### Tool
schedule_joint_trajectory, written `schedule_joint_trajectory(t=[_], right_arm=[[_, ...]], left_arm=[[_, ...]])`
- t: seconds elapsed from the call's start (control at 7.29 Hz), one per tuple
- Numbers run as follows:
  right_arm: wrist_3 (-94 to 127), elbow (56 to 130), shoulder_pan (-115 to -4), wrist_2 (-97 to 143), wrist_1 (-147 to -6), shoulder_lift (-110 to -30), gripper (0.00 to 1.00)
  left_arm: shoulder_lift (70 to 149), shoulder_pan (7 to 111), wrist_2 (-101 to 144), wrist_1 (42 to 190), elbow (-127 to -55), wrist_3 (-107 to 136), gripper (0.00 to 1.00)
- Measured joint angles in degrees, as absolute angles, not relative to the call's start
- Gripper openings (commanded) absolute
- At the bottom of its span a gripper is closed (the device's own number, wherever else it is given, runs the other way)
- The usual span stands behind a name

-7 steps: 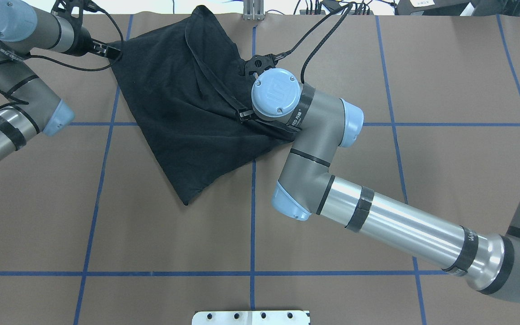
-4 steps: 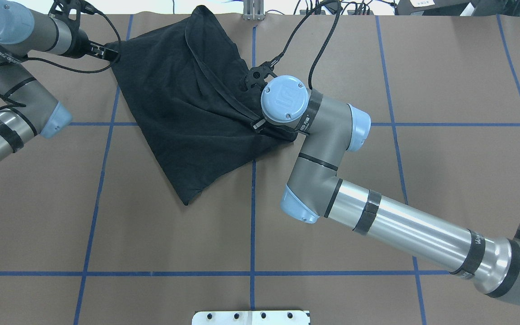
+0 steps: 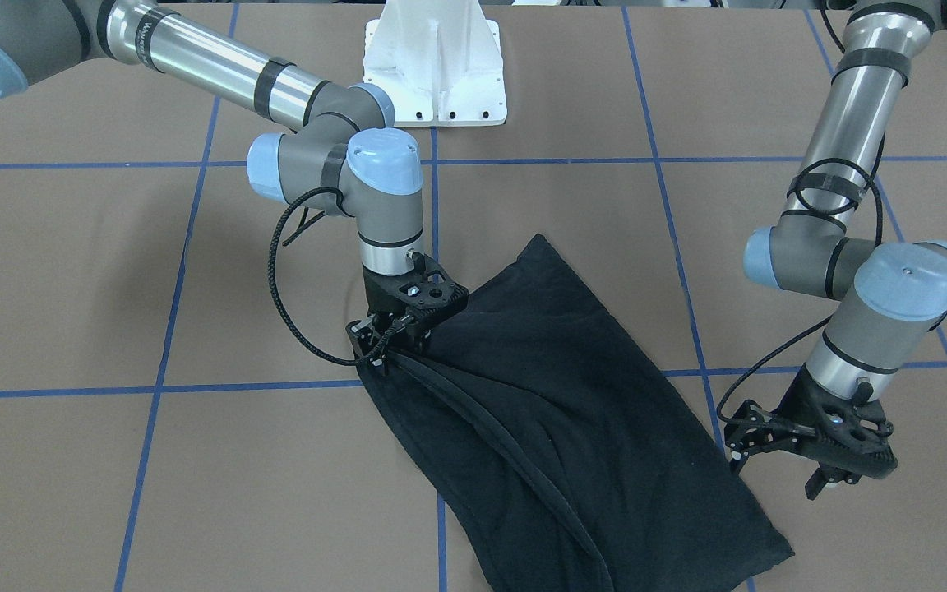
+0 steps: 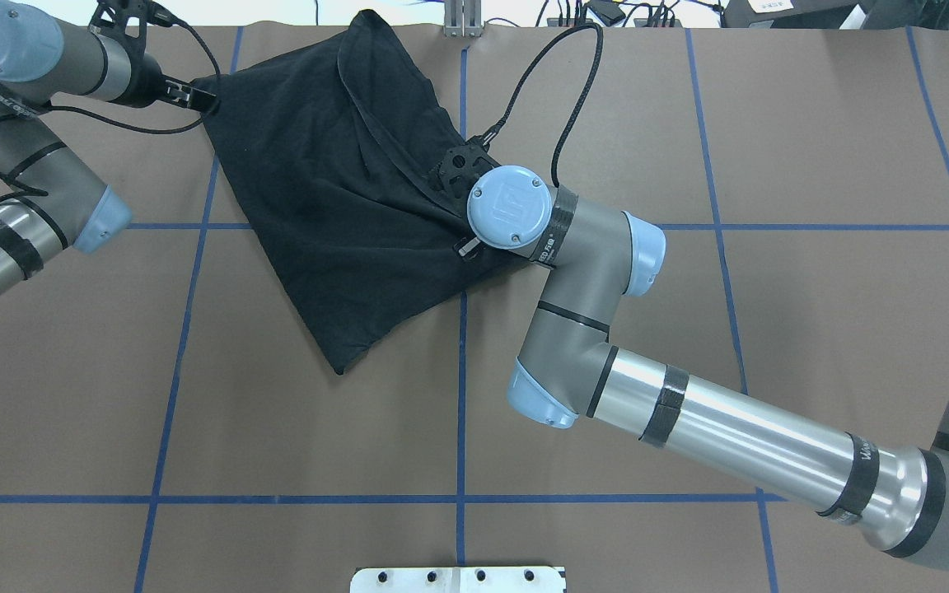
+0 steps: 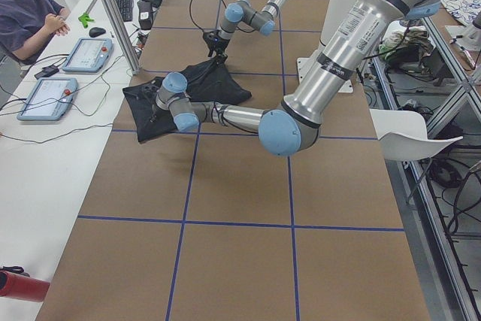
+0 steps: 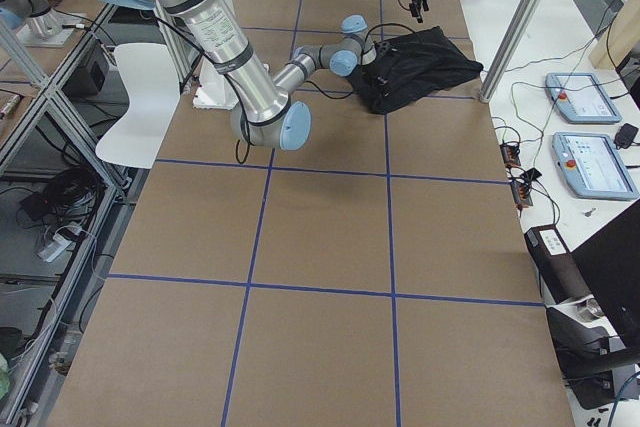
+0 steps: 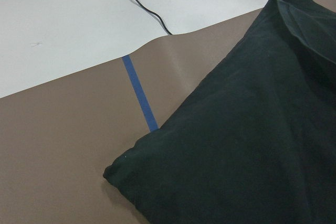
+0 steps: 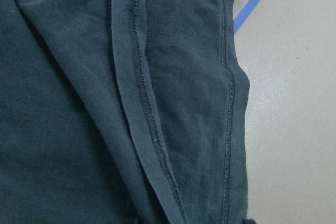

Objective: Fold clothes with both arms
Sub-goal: 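Pull the grasped corner outward with the right gripper to stretch the shirt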

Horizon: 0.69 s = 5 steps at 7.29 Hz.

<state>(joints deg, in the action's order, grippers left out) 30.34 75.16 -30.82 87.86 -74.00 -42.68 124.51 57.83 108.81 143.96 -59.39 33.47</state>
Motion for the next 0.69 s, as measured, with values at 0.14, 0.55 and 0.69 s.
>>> schedule_joint_trajectory(t=[0.14,0.55,0.69], right_arm=[[30.3,75.2,-31.1,87.8,-74.0,-42.7,0.15],[30.2,75.1,-31.8,87.8,-73.9,-42.6,0.08],[30.2,75.2,-31.8,87.8,-73.9,-42.6,0.00]], left_arm=[[124.4,57.8,108.8,144.0,-59.4,33.5,1.00],[124.0,57.7,108.8,144.0,-59.5,33.4,1.00],[123.9,57.7,108.8,144.1,-59.5,33.5,1.00]])
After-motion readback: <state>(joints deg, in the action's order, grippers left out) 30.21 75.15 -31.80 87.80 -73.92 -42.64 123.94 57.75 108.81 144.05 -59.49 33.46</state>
